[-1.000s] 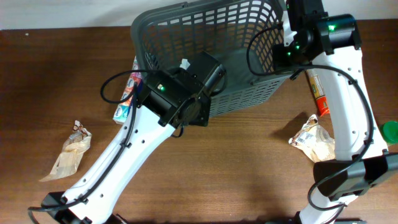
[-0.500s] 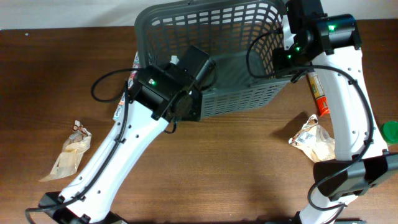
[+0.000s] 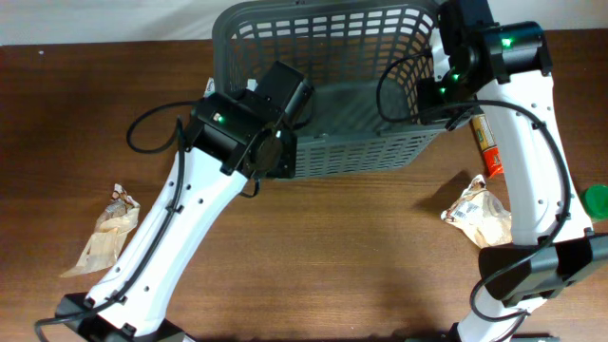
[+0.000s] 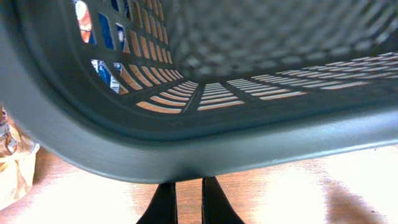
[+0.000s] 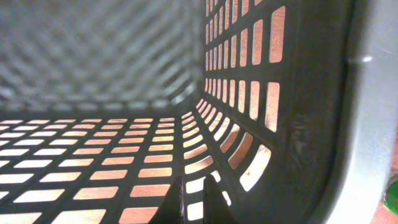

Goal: Pack container

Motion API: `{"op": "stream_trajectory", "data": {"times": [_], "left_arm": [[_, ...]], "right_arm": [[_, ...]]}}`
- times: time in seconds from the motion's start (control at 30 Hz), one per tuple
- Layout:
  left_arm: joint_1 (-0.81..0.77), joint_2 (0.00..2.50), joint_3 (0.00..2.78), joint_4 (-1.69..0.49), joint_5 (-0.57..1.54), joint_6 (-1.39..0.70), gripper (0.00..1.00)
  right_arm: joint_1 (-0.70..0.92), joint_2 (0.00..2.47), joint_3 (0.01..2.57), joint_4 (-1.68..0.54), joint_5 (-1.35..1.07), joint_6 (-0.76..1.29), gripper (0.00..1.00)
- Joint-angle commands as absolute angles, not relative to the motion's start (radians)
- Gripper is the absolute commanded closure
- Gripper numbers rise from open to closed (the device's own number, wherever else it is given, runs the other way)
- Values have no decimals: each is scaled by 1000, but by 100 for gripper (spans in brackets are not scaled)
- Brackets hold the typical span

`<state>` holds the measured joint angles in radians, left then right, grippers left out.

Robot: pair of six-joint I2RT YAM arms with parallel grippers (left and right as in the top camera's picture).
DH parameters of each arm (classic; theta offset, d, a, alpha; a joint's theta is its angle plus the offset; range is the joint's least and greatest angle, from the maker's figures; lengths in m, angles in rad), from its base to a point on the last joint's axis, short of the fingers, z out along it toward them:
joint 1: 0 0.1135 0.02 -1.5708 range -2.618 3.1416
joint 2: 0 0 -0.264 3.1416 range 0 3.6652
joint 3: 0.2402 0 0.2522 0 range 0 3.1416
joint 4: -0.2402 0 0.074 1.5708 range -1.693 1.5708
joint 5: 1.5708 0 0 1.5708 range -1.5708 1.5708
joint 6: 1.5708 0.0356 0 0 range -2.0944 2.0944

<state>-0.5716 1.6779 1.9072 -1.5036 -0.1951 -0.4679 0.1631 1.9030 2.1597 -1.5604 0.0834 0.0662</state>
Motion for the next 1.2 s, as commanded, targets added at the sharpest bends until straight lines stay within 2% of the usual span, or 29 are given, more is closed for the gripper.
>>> {"op": "stream_trajectory", "data": {"times": [0.0,1.17], "left_arm": [[-549,1696,1899,-1504,-218,-435,98],[-516,1696,1899,-1481,-236,-413,98]], "right_arm": [[163,1911,2156,-1571,74,59,96],[163,1910,2156,-1587,52,60,96]]}}
